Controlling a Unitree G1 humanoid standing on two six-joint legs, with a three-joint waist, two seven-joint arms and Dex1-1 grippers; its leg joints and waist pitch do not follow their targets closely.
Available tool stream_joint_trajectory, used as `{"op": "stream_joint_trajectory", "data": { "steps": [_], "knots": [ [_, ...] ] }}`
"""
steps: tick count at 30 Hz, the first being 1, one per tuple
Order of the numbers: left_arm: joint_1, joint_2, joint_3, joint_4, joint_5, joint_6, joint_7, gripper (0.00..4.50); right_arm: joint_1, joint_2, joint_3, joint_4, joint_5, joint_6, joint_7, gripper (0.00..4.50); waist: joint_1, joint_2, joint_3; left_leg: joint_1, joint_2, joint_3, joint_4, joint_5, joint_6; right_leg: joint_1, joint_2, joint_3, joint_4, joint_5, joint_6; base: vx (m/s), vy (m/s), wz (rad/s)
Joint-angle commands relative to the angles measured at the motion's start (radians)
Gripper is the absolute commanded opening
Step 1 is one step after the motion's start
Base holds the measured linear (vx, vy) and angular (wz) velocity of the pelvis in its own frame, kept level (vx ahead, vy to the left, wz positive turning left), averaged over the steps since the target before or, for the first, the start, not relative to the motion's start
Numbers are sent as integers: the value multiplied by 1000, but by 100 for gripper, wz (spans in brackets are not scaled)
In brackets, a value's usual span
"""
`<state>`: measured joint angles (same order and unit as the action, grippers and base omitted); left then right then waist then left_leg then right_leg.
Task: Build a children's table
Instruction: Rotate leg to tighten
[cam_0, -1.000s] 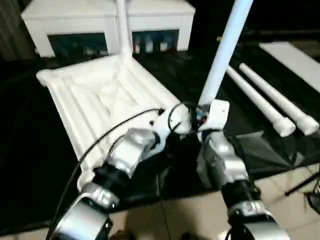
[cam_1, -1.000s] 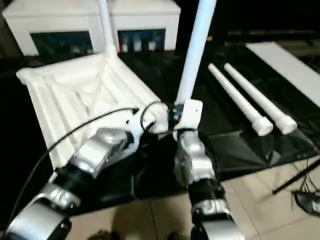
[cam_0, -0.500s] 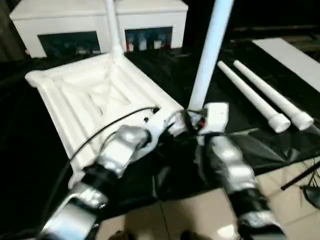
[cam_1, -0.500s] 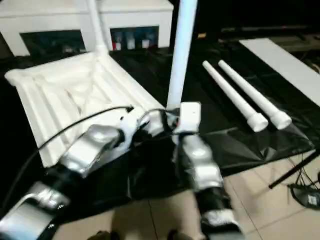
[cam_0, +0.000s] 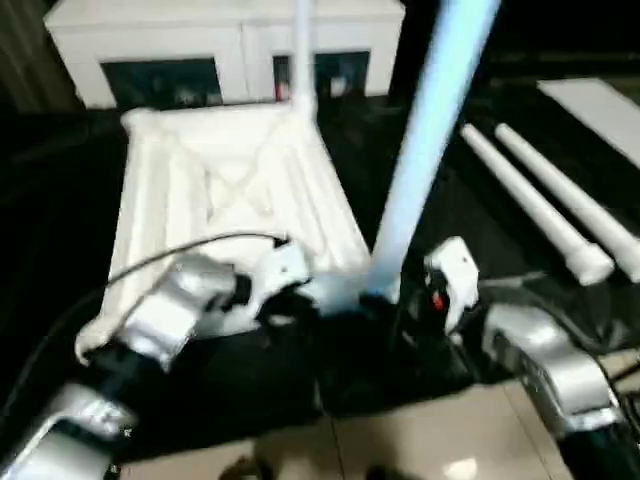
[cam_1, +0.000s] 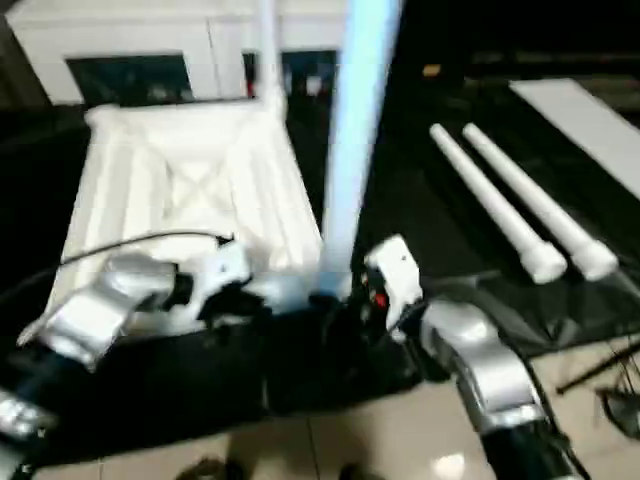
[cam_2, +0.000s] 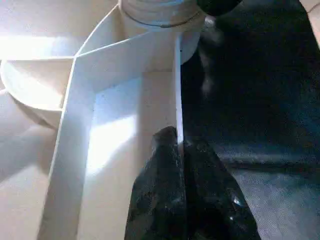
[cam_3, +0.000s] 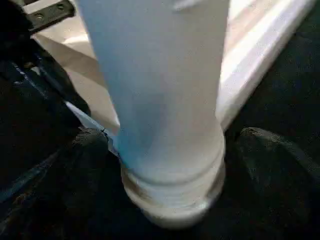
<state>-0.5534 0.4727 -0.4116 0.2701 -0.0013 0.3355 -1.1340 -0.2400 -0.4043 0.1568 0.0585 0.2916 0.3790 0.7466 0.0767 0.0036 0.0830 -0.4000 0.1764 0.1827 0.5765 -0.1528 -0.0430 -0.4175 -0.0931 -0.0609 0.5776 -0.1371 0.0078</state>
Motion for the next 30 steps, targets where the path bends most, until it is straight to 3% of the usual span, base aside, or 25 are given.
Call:
{"op": "stream_joint_trajectory", "data": {
  "steps": [1, 11, 13, 17, 30],
  "knots": [
    [-10, -5, -22, -26, -6, -13, -27, 0, -12, -6, 5, -15, 12, -7, 13, 445, -3, 2, -73, 34, 52, -13, -74, -315, 13, 38, -51, 42, -58, -268, -222, 0, 0, 0],
    [-9, 0, -20, -23, -4, -21, -44, 0, -22, 0, 11, 12, -4, -19, 43, 429, 5, -2, -75, 33, 50, -13, -72, -299, 10, 41, -53, 42, -57, -283, -209, 0, 0, 0],
    [-9, -2, -19, -21, -3, -22, -46, 0, -22, 3, 8, 14, -1, -22, 43, 394, 5, -1, -76, 33, 51, -14, -72, -296, 10, 41, -52, 42, -55, -277, -208, 0, 0, 0],
    [-9, -1, -20, -18, -2, -24, -47, 0, -17, 1, 10, 12, -1, -23, 48, 382, 5, -1, -77, 33, 50, -14, -71, -289, 12, 42, -51, 41, -54, -264, -212, 0, 0, 0],
    [-7, -2, -22, -17, 1, -27, -53, 0, -16, 2, 8, 32, -21, -36, 52, 281, 7, 1, -82, 34, 50, -13, -67, -271, 17, 45, -51, 40, -50, -237, -227, 0, 0, 0]
  ]
}}
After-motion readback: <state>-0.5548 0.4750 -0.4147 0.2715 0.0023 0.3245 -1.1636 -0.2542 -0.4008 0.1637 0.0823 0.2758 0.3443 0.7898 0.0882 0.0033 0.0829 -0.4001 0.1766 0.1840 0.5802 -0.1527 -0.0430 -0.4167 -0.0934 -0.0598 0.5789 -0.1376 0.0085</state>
